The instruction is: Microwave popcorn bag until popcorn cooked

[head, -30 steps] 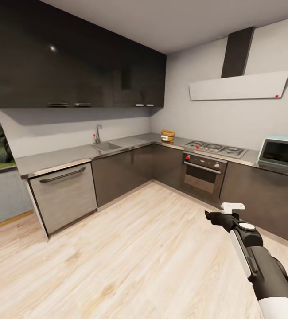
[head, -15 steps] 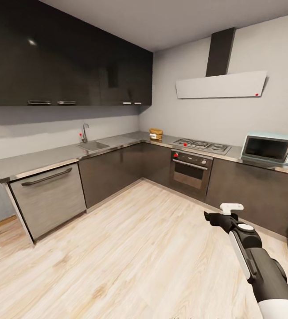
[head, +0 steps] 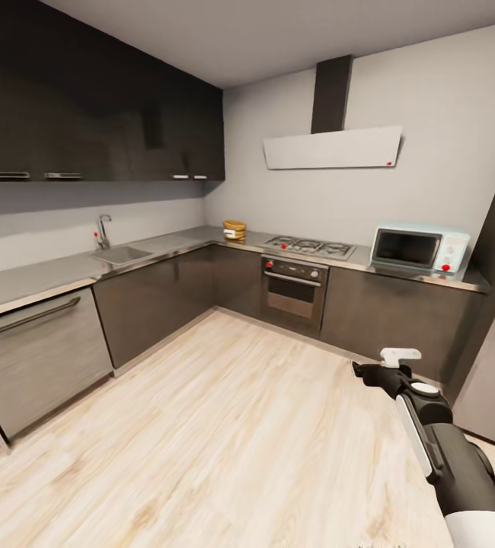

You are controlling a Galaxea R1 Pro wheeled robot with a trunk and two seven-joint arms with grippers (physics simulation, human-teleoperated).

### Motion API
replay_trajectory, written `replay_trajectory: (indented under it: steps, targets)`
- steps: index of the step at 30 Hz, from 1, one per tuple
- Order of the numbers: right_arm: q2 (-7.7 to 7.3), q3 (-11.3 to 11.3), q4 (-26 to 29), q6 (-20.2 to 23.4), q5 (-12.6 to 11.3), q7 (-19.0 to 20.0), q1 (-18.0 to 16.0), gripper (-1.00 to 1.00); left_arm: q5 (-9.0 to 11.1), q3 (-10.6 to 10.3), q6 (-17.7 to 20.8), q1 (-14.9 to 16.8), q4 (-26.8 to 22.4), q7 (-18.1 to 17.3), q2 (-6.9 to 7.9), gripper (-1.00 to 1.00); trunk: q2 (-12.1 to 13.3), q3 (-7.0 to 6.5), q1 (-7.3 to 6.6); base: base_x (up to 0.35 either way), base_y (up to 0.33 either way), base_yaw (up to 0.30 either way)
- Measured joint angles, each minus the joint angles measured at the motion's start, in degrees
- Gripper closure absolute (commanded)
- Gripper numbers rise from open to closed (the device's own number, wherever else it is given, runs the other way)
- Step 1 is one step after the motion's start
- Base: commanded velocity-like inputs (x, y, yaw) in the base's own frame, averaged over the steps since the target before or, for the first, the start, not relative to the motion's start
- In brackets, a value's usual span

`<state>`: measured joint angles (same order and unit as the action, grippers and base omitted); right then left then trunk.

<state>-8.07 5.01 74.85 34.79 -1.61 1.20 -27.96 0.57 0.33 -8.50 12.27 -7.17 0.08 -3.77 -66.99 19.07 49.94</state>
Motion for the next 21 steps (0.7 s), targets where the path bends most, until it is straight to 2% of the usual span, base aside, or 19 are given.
replay_trajectory:
  steps: [21]
  targets:
    - [-0.10,0.05,-0.25,0.00,-0.01,-0.09,-0.11,-1.00,-0.01,0.08,0.00,0.00,0.00,0.00,0.00,-1.00,0.00,1.33,0.00,0.000,0.000,-0.228]
